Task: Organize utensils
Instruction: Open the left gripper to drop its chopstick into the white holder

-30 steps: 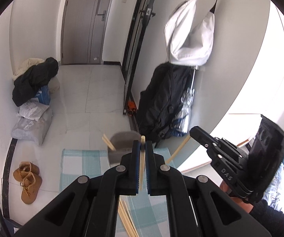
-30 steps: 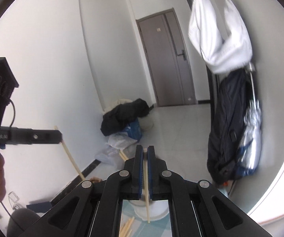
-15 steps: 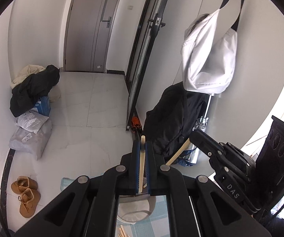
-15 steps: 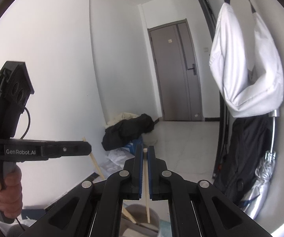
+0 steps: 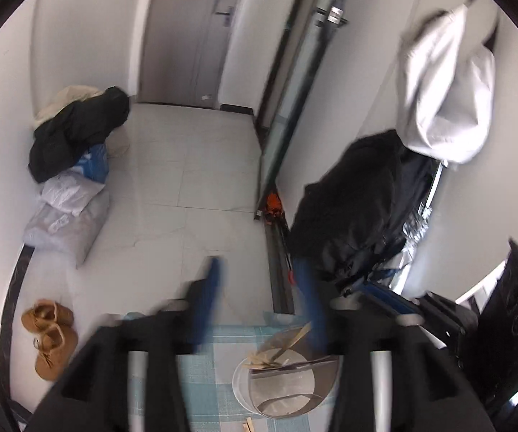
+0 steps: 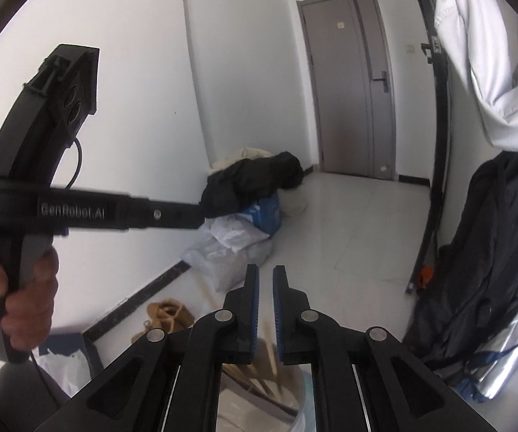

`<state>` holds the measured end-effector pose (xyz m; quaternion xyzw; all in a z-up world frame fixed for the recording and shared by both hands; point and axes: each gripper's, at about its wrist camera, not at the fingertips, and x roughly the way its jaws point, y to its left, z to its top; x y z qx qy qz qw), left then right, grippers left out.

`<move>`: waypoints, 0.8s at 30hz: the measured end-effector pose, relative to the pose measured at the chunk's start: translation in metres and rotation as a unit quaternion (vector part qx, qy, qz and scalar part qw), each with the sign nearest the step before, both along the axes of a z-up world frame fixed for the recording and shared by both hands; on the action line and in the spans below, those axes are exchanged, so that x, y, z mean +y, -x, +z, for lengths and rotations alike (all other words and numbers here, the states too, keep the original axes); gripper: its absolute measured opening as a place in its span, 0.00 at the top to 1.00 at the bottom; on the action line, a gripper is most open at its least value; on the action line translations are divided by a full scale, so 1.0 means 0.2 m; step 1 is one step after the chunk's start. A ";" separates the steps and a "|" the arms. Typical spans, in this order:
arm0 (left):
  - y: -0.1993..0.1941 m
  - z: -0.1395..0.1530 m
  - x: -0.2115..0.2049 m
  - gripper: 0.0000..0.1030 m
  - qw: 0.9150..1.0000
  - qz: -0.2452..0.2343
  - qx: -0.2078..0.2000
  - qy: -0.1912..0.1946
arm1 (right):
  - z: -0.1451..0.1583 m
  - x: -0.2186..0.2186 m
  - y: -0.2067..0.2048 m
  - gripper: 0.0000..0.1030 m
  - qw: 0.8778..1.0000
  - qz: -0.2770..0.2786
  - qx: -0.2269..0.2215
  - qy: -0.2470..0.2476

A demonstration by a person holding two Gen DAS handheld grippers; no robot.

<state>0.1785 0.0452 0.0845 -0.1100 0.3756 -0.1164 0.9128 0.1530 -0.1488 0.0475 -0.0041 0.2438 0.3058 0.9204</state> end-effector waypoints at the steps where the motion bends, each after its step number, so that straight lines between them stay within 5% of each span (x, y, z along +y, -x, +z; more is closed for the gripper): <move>1: 0.02 0.01 0.03 0.48 1.000 0.009 -0.003 0.000 | 0.00 -0.02 0.02 0.79 1.000 -0.005 0.000 -0.008; 4: 0.07 0.03 0.08 0.47 1.000 0.024 -0.011 -0.009 | 0.00 -0.08 0.06 0.63 0.999 -0.024 -0.002 -0.031; 13: 0.25 0.10 0.08 0.37 0.997 0.055 -0.027 -0.035 | 0.09 -0.20 0.28 0.33 0.992 -0.103 -0.013 -0.068; 24: 0.58 0.20 0.07 0.13 0.988 0.098 -0.101 -0.059 | 0.21 -0.23 0.64 0.13 0.985 -0.139 -0.041 -0.091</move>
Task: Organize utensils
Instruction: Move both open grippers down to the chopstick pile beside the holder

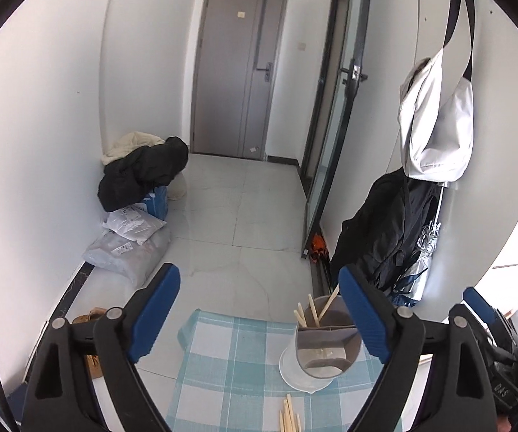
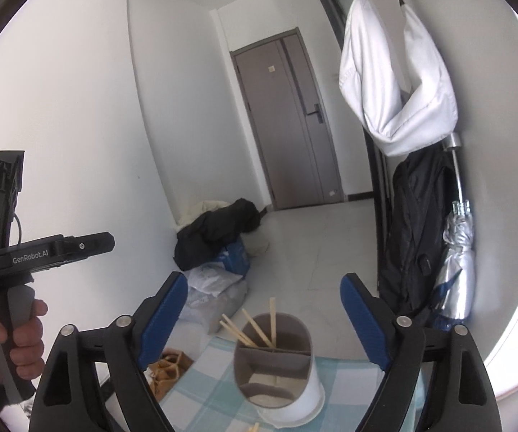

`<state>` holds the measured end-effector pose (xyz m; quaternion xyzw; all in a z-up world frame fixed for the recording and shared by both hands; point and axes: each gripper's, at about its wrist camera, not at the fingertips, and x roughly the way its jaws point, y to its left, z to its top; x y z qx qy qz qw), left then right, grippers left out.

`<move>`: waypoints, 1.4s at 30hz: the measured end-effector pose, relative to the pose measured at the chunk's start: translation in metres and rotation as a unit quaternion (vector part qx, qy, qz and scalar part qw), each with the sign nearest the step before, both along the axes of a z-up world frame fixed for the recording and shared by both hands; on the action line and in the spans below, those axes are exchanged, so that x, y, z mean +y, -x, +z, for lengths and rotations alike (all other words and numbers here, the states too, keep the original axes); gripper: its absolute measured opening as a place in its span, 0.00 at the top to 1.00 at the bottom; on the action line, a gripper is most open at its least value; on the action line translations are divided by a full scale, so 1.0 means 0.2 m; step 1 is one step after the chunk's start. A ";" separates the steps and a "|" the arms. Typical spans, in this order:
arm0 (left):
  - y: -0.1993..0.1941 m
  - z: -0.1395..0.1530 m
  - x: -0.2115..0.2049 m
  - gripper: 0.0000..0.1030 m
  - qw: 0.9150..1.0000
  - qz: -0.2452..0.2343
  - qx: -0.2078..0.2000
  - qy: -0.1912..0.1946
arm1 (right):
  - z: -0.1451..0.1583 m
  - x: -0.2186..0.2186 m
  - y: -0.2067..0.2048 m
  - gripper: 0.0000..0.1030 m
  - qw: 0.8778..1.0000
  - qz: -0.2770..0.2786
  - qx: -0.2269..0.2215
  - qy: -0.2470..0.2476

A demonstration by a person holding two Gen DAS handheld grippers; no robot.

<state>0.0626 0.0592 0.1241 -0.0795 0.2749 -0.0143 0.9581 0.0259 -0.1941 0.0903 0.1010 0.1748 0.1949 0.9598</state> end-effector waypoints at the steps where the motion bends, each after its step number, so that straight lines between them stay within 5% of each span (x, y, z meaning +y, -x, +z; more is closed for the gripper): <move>1: 0.02 -0.01 0.00 0.11 1.000 0.005 -0.002 -0.003 | 0.00 0.01 0.03 0.13 1.000 0.000 0.000 0.002; 16: 0.26 -0.27 -0.04 0.10 0.999 0.017 -0.010 -0.038 | -0.20 0.09 0.34 0.13 1.000 0.000 0.011 0.028; 29: 0.26 -0.70 0.01 0.10 0.997 0.025 0.064 0.016 | -0.57 0.14 0.34 0.13 0.992 0.007 0.110 0.067; 39: 0.14 -0.87 0.13 0.10 0.988 0.054 0.142 0.028 | -0.87 0.26 0.20 0.18 0.965 0.046 0.220 0.134; 42: 0.11 -0.91 0.18 0.10 0.984 0.065 0.162 0.038 | -0.98 0.32 0.12 0.31 0.950 0.065 0.262 0.159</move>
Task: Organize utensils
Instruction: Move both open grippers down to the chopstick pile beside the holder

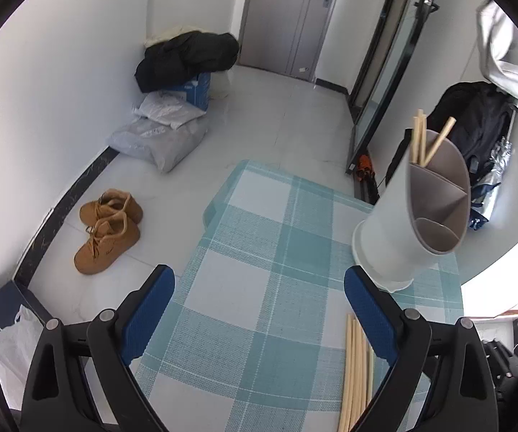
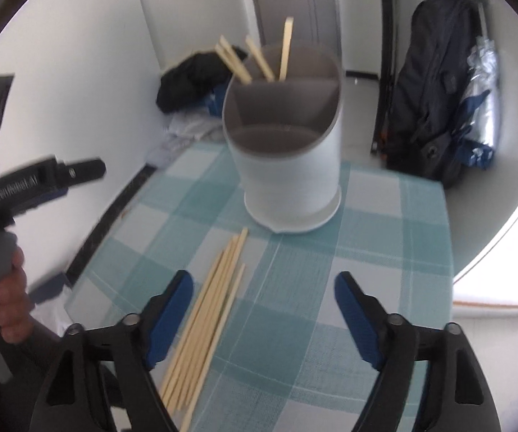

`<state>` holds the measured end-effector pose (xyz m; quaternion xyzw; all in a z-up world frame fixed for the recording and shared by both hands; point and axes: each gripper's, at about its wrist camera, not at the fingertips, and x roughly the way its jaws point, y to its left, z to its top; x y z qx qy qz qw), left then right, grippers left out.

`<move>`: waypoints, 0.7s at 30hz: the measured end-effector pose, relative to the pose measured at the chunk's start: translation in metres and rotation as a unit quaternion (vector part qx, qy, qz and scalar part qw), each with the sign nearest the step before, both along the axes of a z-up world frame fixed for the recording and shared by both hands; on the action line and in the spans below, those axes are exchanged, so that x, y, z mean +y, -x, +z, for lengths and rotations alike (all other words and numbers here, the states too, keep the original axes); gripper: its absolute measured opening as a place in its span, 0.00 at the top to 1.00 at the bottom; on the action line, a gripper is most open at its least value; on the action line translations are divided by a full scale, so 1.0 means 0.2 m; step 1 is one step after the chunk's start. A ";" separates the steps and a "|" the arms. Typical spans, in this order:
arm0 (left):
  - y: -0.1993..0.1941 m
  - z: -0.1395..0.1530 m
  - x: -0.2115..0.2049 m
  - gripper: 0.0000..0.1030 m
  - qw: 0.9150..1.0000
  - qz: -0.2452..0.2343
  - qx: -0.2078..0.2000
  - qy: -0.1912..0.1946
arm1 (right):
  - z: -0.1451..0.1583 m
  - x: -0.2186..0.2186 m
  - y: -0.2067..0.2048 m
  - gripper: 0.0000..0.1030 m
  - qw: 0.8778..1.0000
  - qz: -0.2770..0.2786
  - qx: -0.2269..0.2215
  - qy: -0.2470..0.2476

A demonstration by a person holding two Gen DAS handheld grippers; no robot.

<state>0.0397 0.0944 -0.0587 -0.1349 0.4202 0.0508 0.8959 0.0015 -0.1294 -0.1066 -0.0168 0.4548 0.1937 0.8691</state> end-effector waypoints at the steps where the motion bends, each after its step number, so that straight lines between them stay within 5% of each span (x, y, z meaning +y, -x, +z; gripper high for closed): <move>1: -0.01 -0.01 0.02 0.10 1.000 0.005 0.007 0.002 | -0.03 0.02 -0.02 0.35 1.000 0.001 0.009 0.006; 11: -0.05 -0.06 0.18 0.10 0.998 0.041 0.028 0.042 | -0.29 0.12 -0.18 0.55 0.996 0.011 0.077 0.050; 21: -0.06 -0.10 0.28 0.10 0.996 0.058 0.042 0.061 | -0.26 0.21 -0.18 0.67 0.994 0.021 0.063 0.086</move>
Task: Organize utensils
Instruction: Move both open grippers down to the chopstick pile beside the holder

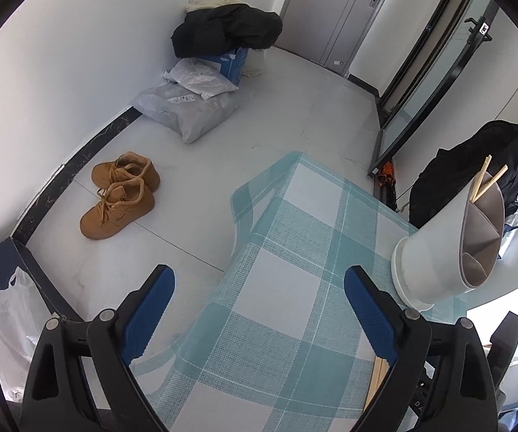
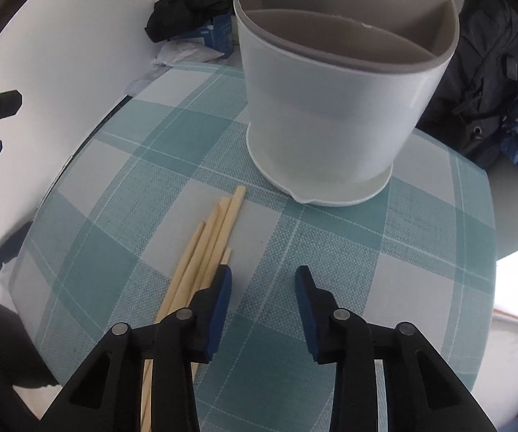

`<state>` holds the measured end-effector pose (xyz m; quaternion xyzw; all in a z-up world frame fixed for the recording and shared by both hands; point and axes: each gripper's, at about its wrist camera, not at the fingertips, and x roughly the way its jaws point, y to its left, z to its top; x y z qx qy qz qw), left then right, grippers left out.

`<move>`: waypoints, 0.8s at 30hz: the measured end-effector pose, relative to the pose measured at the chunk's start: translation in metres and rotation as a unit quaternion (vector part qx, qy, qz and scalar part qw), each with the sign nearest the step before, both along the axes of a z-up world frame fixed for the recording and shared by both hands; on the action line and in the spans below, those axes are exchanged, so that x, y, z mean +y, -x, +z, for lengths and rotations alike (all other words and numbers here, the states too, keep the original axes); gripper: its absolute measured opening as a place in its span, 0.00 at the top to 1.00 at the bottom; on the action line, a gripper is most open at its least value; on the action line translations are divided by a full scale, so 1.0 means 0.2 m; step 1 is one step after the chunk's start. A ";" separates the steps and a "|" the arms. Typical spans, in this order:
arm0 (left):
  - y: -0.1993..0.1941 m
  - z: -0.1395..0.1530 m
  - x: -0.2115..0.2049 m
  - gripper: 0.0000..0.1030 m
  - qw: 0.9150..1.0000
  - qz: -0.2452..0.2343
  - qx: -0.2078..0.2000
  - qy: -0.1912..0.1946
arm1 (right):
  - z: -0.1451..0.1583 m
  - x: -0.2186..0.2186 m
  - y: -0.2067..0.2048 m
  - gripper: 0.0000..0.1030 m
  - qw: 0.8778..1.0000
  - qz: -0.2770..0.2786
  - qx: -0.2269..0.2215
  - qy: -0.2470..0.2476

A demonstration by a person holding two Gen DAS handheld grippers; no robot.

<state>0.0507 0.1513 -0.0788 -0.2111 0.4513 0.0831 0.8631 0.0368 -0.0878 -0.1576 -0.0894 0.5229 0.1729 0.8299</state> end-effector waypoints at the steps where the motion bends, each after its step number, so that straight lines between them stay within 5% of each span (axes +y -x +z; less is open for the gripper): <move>1: 0.00 0.00 0.01 0.10 1.000 0.002 0.001 0.002 | 0.01 0.00 0.01 0.67 1.000 -0.001 -0.001 -0.002; 20: 0.02 -0.02 0.07 0.10 1.000 0.020 0.014 -0.006 | -0.01 0.15 -0.05 0.70 0.998 0.032 0.029 0.055; 24: 0.02 -0.03 0.06 0.10 1.000 0.017 0.021 -0.015 | -0.02 0.15 -0.06 0.94 0.999 0.030 0.030 0.028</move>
